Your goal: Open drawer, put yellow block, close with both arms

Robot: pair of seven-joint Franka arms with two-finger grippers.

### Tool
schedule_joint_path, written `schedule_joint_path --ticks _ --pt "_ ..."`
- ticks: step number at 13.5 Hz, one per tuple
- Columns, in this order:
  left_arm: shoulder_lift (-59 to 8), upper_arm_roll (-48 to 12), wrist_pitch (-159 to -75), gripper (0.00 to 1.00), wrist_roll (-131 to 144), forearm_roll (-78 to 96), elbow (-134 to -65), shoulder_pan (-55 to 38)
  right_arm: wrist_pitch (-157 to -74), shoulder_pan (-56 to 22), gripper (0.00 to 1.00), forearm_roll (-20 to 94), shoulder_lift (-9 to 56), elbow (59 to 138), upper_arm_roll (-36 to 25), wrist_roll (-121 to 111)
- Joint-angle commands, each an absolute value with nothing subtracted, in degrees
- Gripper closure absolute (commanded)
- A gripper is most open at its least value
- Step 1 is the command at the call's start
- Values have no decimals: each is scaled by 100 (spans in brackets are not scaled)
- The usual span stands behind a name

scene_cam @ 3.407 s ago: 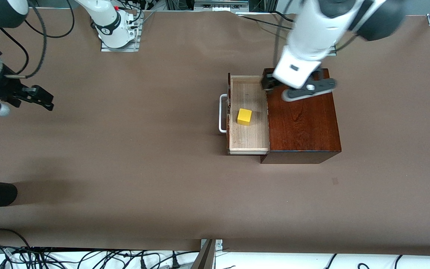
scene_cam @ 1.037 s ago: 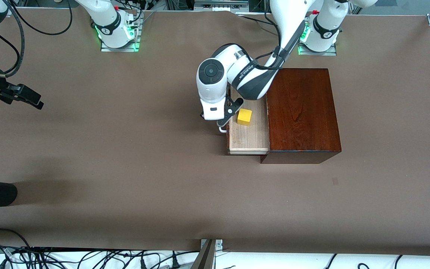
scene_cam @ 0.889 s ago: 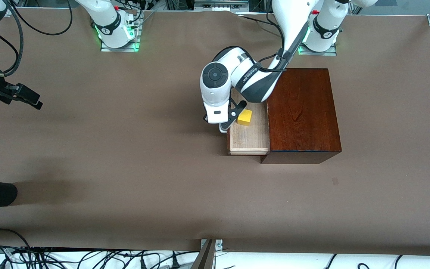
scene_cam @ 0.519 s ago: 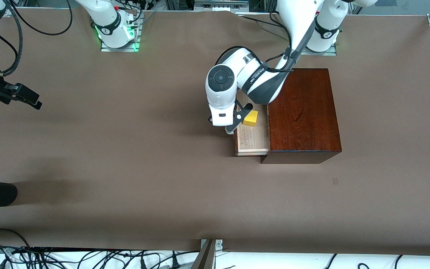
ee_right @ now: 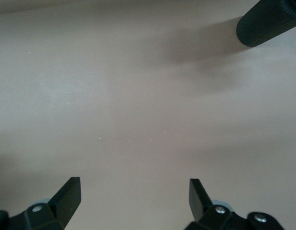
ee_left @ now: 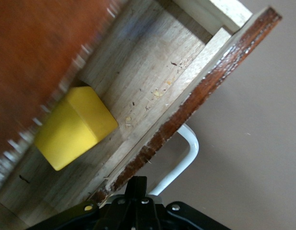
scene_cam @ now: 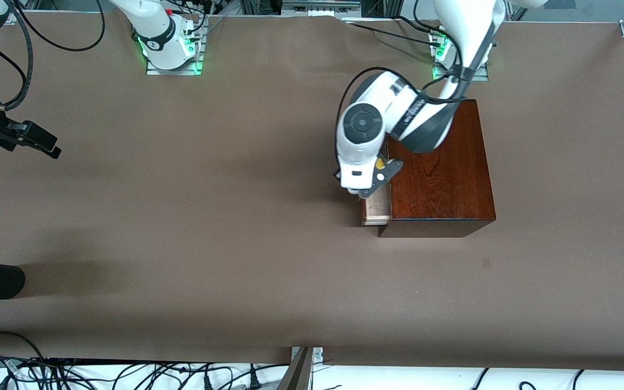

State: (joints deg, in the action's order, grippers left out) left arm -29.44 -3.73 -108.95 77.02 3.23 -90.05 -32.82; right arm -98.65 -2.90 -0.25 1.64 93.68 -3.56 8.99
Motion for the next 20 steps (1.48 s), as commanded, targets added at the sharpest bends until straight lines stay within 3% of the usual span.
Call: schedule_joint_path --ticks 1,10,15,16,17,18,19,20 --pt "-2532 -378 -10907 100 7366 229 -9588 -3085 -9817 -255 0 62 141 9325 -334 879" --pt "-2162 -378 -10705 100 6758 70 -9861 -2707 -9809 -255 0 62 141 9316 -325 879" --pt "-1847 -799 -10714 100 6962 420 -9607 -2707 -9809 -255 0 62 141 9316 -308 879" --pt "-1698 -817 -10714 87 6883 596 -9606 -2707 -9809 -255 0 62 132 9316 -308 862" --pt "-1557 -826 -10705 64 6777 685 -9606 -2707 -9809 -255 0 62 132 9308 -316 861" --pt "-1382 -826 -10696 53 6533 703 -9633 -2664 -9809 -255 0 62 132 9308 -316 861" --pt "-1223 -826 -10670 5 6130 703 -9668 -2515 -9809 -255 0 62 132 9308 -316 861" --pt "-1082 -817 -10574 0 5717 729 -9677 -2409 -9809 -255 0 62 132 9308 -316 861"
